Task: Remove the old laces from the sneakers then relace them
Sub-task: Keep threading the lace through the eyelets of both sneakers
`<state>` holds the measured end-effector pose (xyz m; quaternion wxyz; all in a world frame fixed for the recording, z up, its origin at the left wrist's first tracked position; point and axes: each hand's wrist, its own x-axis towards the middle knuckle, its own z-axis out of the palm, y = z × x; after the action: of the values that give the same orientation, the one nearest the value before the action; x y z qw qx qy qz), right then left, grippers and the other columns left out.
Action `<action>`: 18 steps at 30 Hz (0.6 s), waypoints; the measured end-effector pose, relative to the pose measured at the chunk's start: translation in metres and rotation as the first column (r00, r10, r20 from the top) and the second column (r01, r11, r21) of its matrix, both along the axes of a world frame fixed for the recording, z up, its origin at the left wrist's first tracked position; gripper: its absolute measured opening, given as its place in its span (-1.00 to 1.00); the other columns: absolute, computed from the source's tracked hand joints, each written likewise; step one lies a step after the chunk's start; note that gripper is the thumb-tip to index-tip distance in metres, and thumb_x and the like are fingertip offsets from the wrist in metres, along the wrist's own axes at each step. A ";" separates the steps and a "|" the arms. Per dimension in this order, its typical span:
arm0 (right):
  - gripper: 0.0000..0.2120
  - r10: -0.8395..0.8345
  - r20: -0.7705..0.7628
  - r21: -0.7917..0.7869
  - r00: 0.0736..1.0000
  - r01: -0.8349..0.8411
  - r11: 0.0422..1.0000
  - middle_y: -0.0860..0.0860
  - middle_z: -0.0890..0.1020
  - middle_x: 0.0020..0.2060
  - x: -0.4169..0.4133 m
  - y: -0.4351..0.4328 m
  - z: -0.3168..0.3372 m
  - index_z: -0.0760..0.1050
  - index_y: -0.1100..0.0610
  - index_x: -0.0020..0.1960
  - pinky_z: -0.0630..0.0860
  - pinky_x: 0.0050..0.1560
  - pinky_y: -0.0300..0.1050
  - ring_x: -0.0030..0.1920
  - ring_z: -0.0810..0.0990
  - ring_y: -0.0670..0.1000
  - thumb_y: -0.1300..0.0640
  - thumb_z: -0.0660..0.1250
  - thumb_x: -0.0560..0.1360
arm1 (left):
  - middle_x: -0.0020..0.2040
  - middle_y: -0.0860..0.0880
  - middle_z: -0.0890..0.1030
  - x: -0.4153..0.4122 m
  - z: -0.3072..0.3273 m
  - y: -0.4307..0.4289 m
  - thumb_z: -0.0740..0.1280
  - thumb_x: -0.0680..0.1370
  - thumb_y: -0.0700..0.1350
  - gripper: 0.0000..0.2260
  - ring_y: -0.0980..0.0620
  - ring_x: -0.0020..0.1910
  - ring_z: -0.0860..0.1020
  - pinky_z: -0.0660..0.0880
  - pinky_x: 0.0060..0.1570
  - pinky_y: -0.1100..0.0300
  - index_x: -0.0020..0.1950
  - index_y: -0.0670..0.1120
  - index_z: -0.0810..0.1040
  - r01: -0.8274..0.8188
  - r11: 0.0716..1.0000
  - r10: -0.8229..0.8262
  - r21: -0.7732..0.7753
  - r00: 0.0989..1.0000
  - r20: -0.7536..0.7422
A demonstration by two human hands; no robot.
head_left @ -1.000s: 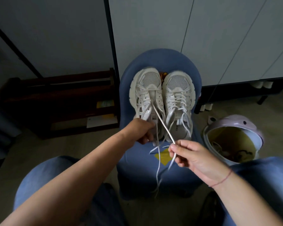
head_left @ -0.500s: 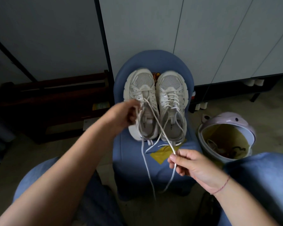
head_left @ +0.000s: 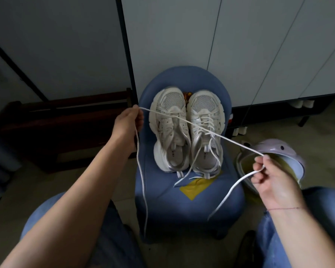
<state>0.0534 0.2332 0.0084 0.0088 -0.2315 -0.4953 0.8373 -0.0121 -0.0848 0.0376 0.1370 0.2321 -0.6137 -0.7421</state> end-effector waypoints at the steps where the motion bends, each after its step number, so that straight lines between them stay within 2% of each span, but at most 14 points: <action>1: -0.73 -0.013 0.001 0.010 1.000 0.013 1.000 0.01 0.40 -0.35 -0.001 0.000 -0.001 0.46 0.15 -0.20 0.26 -0.58 -0.42 -0.61 0.32 -0.20 0.12 0.13 0.63 | -0.37 0.02 0.52 -0.002 -0.003 0.000 0.24 0.66 -0.07 -0.71 0.12 -0.40 0.47 0.44 -0.28 0.27 -0.25 -0.06 0.51 -0.018 0.999 0.017 0.031 0.999 0.038; 4: -0.73 0.003 0.040 0.013 0.999 -0.004 1.000 0.02 0.41 -0.35 0.001 -0.006 -0.007 0.47 0.15 -0.19 0.26 -0.59 -0.41 -0.61 0.32 -0.19 0.12 0.14 0.63 | -0.52 0.05 0.49 -0.009 -0.015 -0.002 0.22 0.67 -0.06 -0.67 0.13 -0.51 0.42 0.39 -0.42 0.30 -0.28 -0.09 0.48 -0.079 0.989 0.053 0.128 0.980 0.194; 5: -0.74 0.019 0.057 0.006 0.998 -0.019 1.000 0.02 0.41 -0.34 0.002 -0.008 -0.009 0.47 0.16 -0.19 0.27 -0.59 -0.41 -0.61 0.33 -0.19 0.12 0.14 0.63 | -0.49 0.02 0.49 -0.010 -0.018 -0.002 0.21 0.67 -0.07 -0.66 0.11 -0.49 0.40 0.37 -0.43 0.29 -0.29 -0.10 0.47 -0.064 0.988 0.032 0.139 0.974 0.223; 7: -0.74 0.057 0.075 -0.030 0.996 -0.055 0.998 0.03 0.42 -0.33 0.003 -0.011 -0.009 0.47 0.16 -0.18 0.29 -0.58 -0.40 -0.60 0.34 -0.19 0.11 0.14 0.63 | -0.31 -0.10 0.51 -0.011 -0.025 0.001 0.20 0.68 -0.07 -0.67 0.04 -0.36 0.44 0.40 -0.32 0.22 -0.25 -0.13 0.48 0.011 0.995 -0.034 0.095 0.968 0.249; 9: -0.75 0.103 0.064 -0.109 0.993 -0.096 0.989 0.03 0.44 -0.33 0.004 -0.014 -0.006 0.48 0.18 -0.16 0.33 -0.54 -0.38 -0.56 0.37 -0.16 0.11 0.14 0.62 | -0.12 -0.16 0.54 -0.006 -0.029 0.010 0.23 0.66 -0.04 -0.75 -0.06 -0.15 0.52 0.45 -0.14 0.11 -0.12 -0.17 0.51 0.072 0.982 -0.032 -0.175 0.975 0.220; 11: -0.77 0.165 0.036 -0.199 0.986 -0.155 0.968 0.04 0.48 -0.33 0.004 -0.019 0.001 0.50 0.20 -0.14 0.39 -0.49 -0.36 -0.50 0.40 -0.14 0.11 0.17 0.60 | 0.01 -0.13 0.56 0.008 -0.024 0.027 0.27 0.63 -0.05 -0.86 -0.06 0.00 0.53 0.46 0.03 0.08 0.04 -0.10 0.54 0.006 0.864 0.015 -0.503 0.999 0.038; 12: -0.80 0.206 0.017 -0.231 0.978 -0.197 0.953 0.05 0.51 -0.34 0.003 -0.023 0.006 0.52 0.21 -0.13 0.42 -0.47 -0.35 -0.49 0.43 -0.13 0.12 0.21 0.57 | 0.02 -0.13 0.59 0.016 -0.019 0.040 0.29 0.62 -0.07 -0.91 -0.03 0.01 0.54 0.47 0.08 0.06 0.03 -0.06 0.55 0.003 0.835 -0.050 -0.551 0.996 -0.069; 13: -0.84 0.250 -0.006 -0.261 0.968 -0.243 0.934 0.06 0.54 -0.34 0.002 -0.027 0.012 0.55 0.22 -0.14 0.46 -0.45 -0.33 -0.47 0.46 -0.13 0.13 0.29 0.49 | -0.01 -0.12 0.62 0.026 -0.012 0.055 0.30 0.61 -0.07 -0.92 0.00 -0.01 0.56 0.48 0.10 0.05 -0.01 -0.05 0.56 0.087 0.846 -0.177 -0.526 0.976 -0.124; 14: -0.85 0.299 -0.038 -0.284 0.954 -0.297 0.912 0.07 0.57 -0.33 -0.001 -0.032 0.019 0.59 0.23 -0.16 0.49 -0.43 -0.31 -0.45 0.50 -0.12 0.13 0.41 0.37 | -0.04 -0.10 0.64 0.035 -0.008 0.068 0.30 0.62 -0.05 -0.89 0.02 -0.03 0.58 0.50 0.12 0.04 -0.03 -0.04 0.58 0.245 0.854 -0.331 -0.458 0.936 -0.116; 16: -0.72 0.359 -0.110 -0.299 0.927 -0.375 0.877 0.09 0.62 -0.31 -0.008 -0.039 0.028 0.64 0.23 -0.21 0.53 -0.39 -0.29 -0.40 0.57 -0.09 0.14 0.57 0.14 | 0.01 -0.11 0.66 0.052 -0.004 0.092 0.24 0.64 -0.03 -0.82 0.00 0.04 0.61 0.51 0.19 0.07 0.03 -0.07 0.59 0.574 0.778 -0.604 -0.257 0.796 -0.051; 17: -0.75 0.372 -0.132 -0.291 0.919 -0.395 0.871 0.10 0.64 -0.31 -0.013 -0.042 0.033 0.64 0.23 -0.21 0.54 -0.37 -0.29 -0.38 0.59 -0.09 0.14 0.55 0.17 | 0.04 -0.13 0.66 0.057 -0.004 0.100 0.22 0.64 -0.01 -0.78 -0.03 0.07 0.62 0.51 0.20 0.09 0.09 -0.11 0.58 0.677 0.718 -0.689 -0.162 0.724 -0.030; 18: -0.84 0.372 -0.141 -0.273 0.917 -0.397 0.876 0.09 0.64 -0.32 -0.018 -0.045 0.039 0.61 0.23 -0.19 0.54 -0.37 -0.30 -0.37 0.60 -0.09 0.16 0.46 0.28 | 0.03 -0.14 0.66 0.061 -0.006 0.106 0.23 0.64 0.00 -0.73 -0.05 0.06 0.63 0.54 0.19 0.11 0.14 -0.17 0.57 0.742 0.666 -0.745 -0.074 0.666 -0.030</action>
<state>0.0352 0.1886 0.0471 -0.1718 -0.0917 -0.3994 0.8959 0.0487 0.0210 0.0315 -0.1533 -0.0637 -0.6711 -0.7226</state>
